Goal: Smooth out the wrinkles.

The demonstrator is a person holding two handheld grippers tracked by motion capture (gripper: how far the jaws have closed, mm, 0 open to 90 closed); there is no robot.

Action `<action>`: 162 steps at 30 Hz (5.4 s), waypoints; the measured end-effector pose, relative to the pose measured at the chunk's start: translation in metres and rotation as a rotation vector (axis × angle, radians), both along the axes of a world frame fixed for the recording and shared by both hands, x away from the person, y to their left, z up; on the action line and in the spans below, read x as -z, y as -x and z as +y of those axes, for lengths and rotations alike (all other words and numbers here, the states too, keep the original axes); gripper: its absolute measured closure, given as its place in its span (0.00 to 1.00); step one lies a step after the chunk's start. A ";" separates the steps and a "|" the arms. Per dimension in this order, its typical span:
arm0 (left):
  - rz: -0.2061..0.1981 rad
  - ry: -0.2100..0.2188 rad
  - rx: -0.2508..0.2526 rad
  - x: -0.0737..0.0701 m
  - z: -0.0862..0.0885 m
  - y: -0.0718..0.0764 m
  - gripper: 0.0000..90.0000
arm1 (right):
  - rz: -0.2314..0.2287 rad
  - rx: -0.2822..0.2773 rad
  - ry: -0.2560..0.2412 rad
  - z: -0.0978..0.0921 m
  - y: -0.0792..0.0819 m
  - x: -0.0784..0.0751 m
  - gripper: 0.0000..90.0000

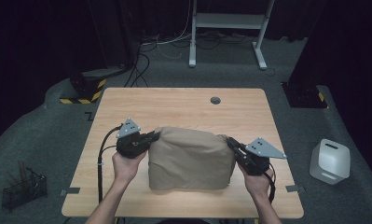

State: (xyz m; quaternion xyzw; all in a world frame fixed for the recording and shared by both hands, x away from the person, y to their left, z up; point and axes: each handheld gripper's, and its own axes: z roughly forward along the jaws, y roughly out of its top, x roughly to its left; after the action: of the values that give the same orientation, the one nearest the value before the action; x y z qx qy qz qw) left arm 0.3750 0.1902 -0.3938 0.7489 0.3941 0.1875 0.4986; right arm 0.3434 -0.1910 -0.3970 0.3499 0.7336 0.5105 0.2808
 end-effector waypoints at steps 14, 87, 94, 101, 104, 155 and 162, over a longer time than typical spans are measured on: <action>0.017 -0.005 -0.020 0.004 0.000 -0.014 0.94 | 0.030 0.001 -0.011 0.002 -0.018 -0.001 0.97; 0.153 -0.158 -0.124 0.066 -0.031 -0.108 0.93 | 0.237 0.170 0.079 0.011 -0.122 0.063 0.97; 0.182 -0.177 -0.134 0.081 -0.033 -0.119 0.93 | 0.256 0.181 0.124 0.014 -0.131 0.079 0.97; 0.198 -0.197 -0.140 0.088 -0.035 -0.122 0.92 | 0.283 0.192 0.154 0.018 -0.135 0.097 0.97; 0.204 -0.212 -0.141 0.090 -0.037 -0.123 0.93 | 0.293 0.187 0.168 0.019 -0.136 0.103 0.97; 0.130 -0.116 -0.072 0.066 -0.009 -0.028 0.49 | 0.305 0.095 0.080 0.014 -0.081 0.085 0.63; 0.132 -0.204 -0.043 0.080 -0.033 -0.013 0.46 | 0.293 -0.004 0.068 0.033 -0.054 0.092 0.62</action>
State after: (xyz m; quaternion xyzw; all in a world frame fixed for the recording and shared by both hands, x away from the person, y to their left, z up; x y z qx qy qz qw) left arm 0.3879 0.1575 -0.4734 0.7980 0.4207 0.1876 0.3887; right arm 0.3977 -0.1583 -0.4894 0.4097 0.7841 0.4294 0.1812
